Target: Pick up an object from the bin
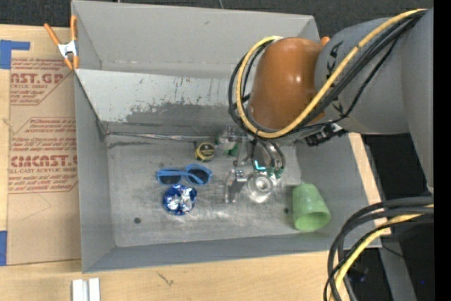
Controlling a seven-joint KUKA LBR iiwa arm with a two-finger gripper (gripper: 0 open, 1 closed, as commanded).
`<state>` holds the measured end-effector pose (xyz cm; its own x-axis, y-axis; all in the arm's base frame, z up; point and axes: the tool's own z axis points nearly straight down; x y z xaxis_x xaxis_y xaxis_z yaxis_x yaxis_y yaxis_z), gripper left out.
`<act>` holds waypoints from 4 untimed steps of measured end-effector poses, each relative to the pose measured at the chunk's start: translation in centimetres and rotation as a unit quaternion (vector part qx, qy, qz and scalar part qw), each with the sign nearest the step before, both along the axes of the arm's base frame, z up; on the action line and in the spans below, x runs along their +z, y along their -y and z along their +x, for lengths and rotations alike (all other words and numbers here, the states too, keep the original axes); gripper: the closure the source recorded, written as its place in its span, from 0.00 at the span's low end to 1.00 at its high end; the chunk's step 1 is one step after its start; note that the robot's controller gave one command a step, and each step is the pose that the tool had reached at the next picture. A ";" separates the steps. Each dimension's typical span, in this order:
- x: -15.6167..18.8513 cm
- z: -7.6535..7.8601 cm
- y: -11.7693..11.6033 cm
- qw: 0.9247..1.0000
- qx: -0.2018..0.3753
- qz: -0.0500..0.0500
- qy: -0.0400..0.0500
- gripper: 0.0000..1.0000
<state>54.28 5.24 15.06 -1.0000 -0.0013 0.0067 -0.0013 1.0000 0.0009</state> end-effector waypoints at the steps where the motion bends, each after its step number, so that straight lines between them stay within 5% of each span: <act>1: -7.8 -2.2 0.8 0.998 -0.055 0.001 0.010 0.00; 2: -6.2 2.4 -6.0 0.997 0.072 0.001 0.005 0.00; 3: -6.2 2.3 -5.8 0.998 0.070 0.001 0.005 1.00; 4: 15.1 1.0 -7.7 0.930 0.367 0.001 0.008 1.00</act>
Offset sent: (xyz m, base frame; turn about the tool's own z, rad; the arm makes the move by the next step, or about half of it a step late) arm -0.0253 -0.0087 -0.0806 0.1079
